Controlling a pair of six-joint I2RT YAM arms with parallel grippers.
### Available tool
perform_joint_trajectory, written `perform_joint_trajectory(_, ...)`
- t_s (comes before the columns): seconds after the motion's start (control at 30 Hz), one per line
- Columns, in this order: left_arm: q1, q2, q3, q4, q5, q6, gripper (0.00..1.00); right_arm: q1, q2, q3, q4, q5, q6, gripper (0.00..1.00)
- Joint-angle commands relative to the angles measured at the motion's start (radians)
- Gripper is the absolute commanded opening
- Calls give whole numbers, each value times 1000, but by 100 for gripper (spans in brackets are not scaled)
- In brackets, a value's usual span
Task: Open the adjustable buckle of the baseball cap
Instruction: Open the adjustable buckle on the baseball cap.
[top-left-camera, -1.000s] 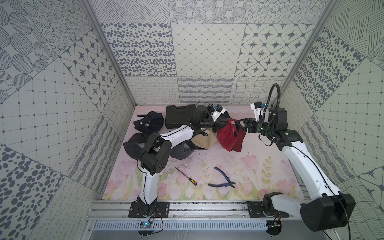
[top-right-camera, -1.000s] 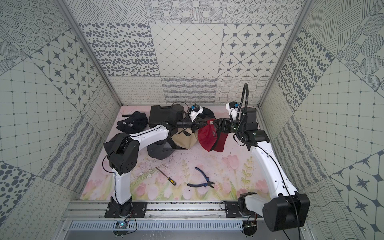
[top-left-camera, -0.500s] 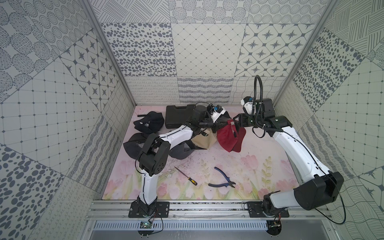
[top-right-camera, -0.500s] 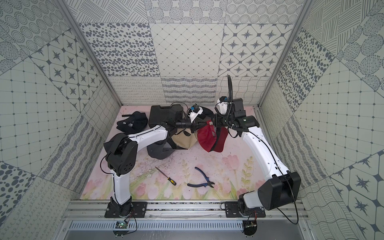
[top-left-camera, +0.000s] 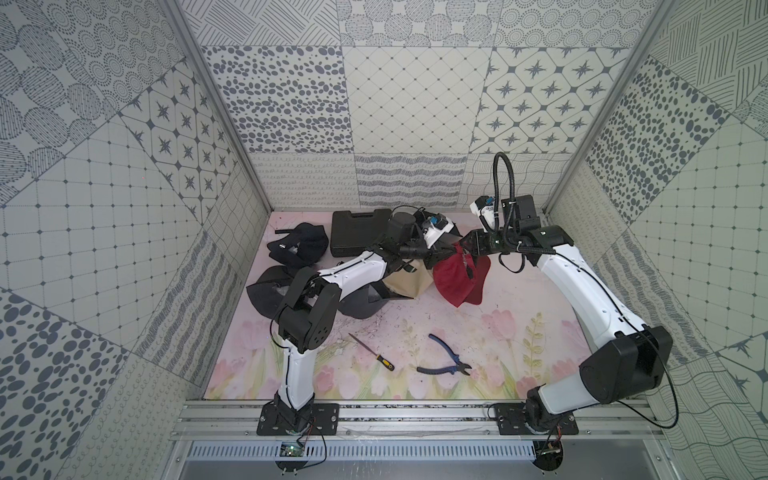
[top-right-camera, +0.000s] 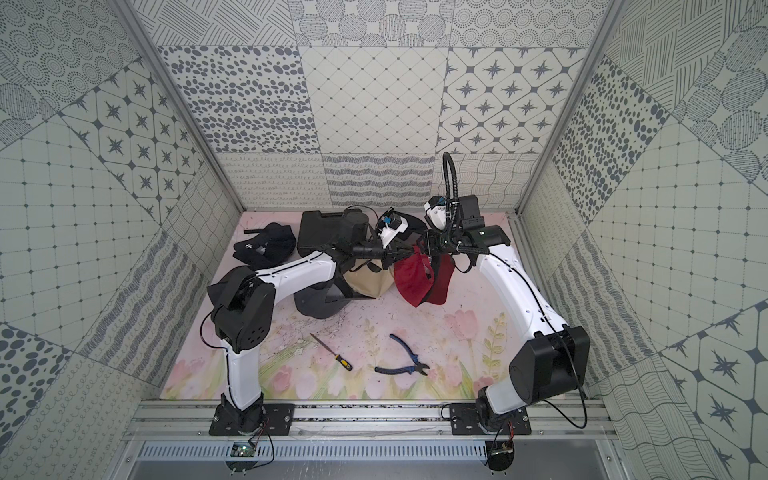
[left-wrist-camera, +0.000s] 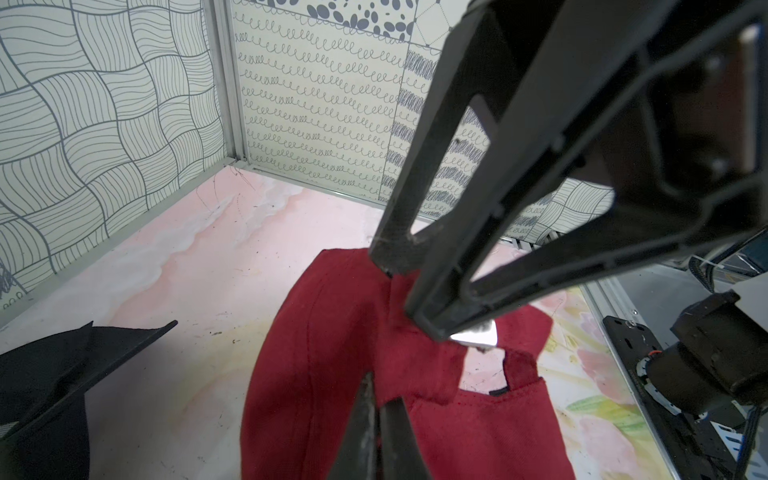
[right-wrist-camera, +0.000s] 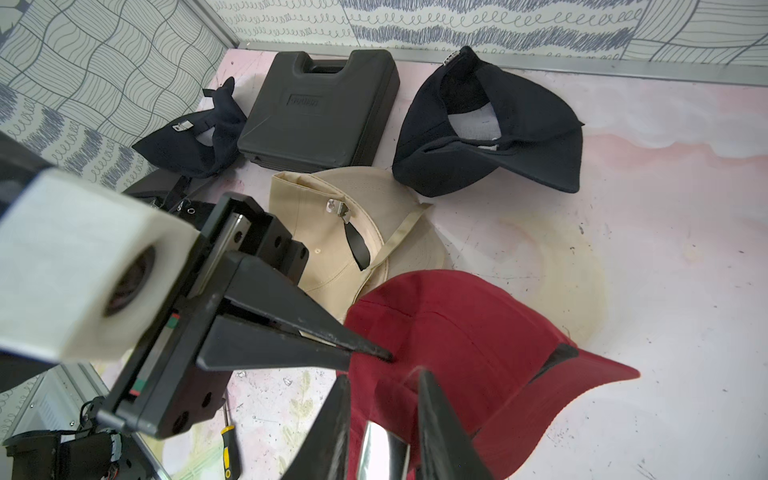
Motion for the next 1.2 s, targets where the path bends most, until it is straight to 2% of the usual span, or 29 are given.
perform_joint_trajectory(0.0,-11,-22,10,-2,24,38,0,2,9,28,7,-22,-19,29)
perform_joint_trajectory(0.33,-11,-28,5,-10,19,47,0,-5,22,26,8,-44,-29,30)
perform_joint_trajectory(0.43,-11,-31,5,-11,20,48,0,-5,26,28,-1,2,-36,37)
perform_joint_trajectory(0.5,-11,-30,6,-11,23,48,0,-4,34,31,-6,14,-37,46)
perform_joint_trajectory(0.63,-13,-29,6,-12,23,48,0,-2,37,31,5,15,-33,48)
perform_joint_trajectory(1.17,-12,-29,14,-23,12,51,0,16,49,30,3,-17,-66,18)
